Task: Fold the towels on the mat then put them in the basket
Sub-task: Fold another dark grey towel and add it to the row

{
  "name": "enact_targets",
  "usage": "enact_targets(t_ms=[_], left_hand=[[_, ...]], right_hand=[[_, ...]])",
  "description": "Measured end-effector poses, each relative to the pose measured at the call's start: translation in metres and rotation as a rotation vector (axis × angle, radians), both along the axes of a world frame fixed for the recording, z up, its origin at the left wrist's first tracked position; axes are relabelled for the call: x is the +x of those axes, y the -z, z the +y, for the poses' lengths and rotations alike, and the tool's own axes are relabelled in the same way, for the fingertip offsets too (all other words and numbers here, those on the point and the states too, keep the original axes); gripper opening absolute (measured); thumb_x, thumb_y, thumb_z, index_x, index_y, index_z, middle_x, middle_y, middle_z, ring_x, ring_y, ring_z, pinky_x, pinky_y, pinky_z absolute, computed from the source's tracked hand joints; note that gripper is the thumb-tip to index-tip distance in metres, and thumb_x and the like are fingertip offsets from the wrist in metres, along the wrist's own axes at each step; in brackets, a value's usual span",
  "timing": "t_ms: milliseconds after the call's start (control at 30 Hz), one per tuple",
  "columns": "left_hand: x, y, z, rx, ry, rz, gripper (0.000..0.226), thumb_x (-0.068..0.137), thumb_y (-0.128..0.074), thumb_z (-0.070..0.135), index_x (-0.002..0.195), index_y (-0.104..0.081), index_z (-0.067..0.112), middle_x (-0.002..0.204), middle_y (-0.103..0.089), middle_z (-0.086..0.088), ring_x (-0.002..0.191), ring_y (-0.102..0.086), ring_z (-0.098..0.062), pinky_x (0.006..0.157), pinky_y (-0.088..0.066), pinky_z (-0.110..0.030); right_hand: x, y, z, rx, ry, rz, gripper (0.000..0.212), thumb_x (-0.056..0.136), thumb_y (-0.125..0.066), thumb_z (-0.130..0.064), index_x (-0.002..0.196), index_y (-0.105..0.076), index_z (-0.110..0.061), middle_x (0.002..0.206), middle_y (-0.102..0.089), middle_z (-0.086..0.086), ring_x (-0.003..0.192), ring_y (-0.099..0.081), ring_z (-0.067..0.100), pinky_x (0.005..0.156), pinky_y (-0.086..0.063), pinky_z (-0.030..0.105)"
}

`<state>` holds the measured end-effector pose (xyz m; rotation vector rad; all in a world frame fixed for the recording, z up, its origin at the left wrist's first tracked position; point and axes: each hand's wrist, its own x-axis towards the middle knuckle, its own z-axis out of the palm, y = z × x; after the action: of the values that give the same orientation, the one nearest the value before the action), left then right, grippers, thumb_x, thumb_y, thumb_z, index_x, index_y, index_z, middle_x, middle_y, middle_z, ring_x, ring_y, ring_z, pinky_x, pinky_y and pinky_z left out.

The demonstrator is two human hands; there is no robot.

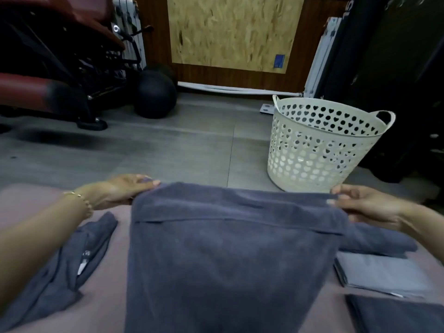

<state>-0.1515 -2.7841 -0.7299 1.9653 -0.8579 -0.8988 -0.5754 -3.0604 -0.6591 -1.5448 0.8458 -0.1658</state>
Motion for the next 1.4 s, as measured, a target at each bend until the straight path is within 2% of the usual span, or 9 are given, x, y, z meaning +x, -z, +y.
enact_targets(t_ms=[233,367,467,567,700,867,967,1100,1400], left_hand=[[-0.031,0.075,-0.042,0.101,-0.13,-0.326,0.025,0.089,-0.064,0.022,0.066,-0.057,0.012,0.068,-0.058,-0.008,0.066,-0.051,-0.02,0.061,-0.041,-0.027],[-0.033,0.094,-0.08,-0.092,-0.392,-0.022,0.022,0.094,-0.054,0.008,0.074,-0.049,0.015,0.074,-0.048,-0.008,0.032,-0.054,-0.01,0.033,-0.043,-0.016],[-0.037,0.118,-0.098,-0.188,-0.477,0.005,0.008,0.095,-0.051,0.005,0.098,-0.053,0.012,0.107,-0.055,-0.016,0.063,-0.066,-0.006,0.06,-0.051,-0.014],[-0.054,0.16,-0.087,-0.061,-0.431,-0.042,0.059,0.093,-0.058,0.016,0.143,-0.029,0.01,0.136,-0.04,-0.007,0.118,-0.046,-0.018,0.094,-0.037,-0.021],[-0.073,0.246,-0.013,0.223,-0.412,-0.086,0.098,0.063,-0.073,0.065,0.121,-0.047,-0.008,0.119,-0.055,-0.029,0.115,-0.051,-0.043,0.1,-0.041,-0.045],[-0.106,0.282,0.063,0.311,-0.145,-0.253,0.039,0.075,-0.074,0.04,0.06,-0.049,0.014,0.056,-0.051,0.006,0.054,-0.049,-0.011,0.05,-0.039,-0.02],[-0.12,0.286,0.084,0.327,-0.064,-0.183,0.05,0.072,-0.065,0.061,0.084,-0.063,0.013,0.076,-0.069,0.01,0.07,-0.066,-0.006,0.061,-0.049,-0.018],[-0.15,0.277,0.087,0.328,-0.126,-0.027,0.018,0.088,-0.064,0.03,0.096,-0.066,0.013,0.09,-0.071,-0.001,0.08,-0.065,-0.013,0.069,-0.05,-0.022],[-0.171,0.263,0.106,0.171,-0.354,0.08,0.025,0.096,-0.051,0.028,0.107,-0.062,0.008,0.099,-0.066,-0.008,0.091,-0.062,-0.026,0.082,-0.046,-0.032]], right_hand=[[0.029,0.108,-0.036,-0.364,0.154,0.138,0.025,0.082,-0.064,0.01,0.078,-0.046,-0.007,0.036,-0.037,-0.008,0.033,-0.037,0.0,0.04,-0.037,0.013],[0.06,0.143,-0.054,-0.243,0.367,0.045,0.03,0.087,-0.054,0.012,0.074,-0.042,-0.012,0.042,-0.043,0.002,0.027,-0.05,0.006,0.033,-0.042,0.016],[0.08,0.177,-0.063,-0.107,0.548,-0.059,0.029,0.091,-0.048,0.012,0.078,-0.042,-0.014,0.074,-0.05,0.015,0.039,-0.06,0.008,0.046,-0.051,0.016],[0.071,0.227,-0.054,-0.083,0.562,0.059,0.022,0.091,-0.055,0.003,0.11,-0.052,-0.006,0.11,-0.051,0.015,0.086,-0.058,0.021,0.085,-0.05,0.034],[0.012,0.279,-0.005,-0.078,0.444,0.292,0.043,0.086,-0.064,-0.004,0.125,-0.048,0.001,0.115,-0.051,0.012,0.09,-0.052,0.021,0.075,-0.048,0.026],[-0.052,0.307,0.046,0.015,0.352,0.382,0.034,0.081,-0.072,-0.01,0.111,-0.056,-0.003,0.105,-0.063,0.017,0.084,-0.058,0.022,0.071,-0.047,0.025],[-0.058,0.31,0.069,0.073,0.357,0.343,0.036,0.078,-0.074,-0.008,0.109,-0.058,0.003,0.099,-0.065,0.021,0.077,-0.061,0.023,0.058,-0.05,0.018],[-0.063,0.313,0.1,0.146,0.301,0.323,0.04,0.076,-0.078,-0.017,0.108,-0.061,-0.001,0.106,-0.068,0.016,0.091,-0.065,0.023,0.072,-0.053,0.021],[-0.084,0.289,0.124,0.271,0.255,0.145,0.021,0.092,-0.057,-0.015,0.111,-0.063,-0.007,0.104,-0.07,0.005,0.086,-0.067,0.011,0.067,-0.051,0.012]])
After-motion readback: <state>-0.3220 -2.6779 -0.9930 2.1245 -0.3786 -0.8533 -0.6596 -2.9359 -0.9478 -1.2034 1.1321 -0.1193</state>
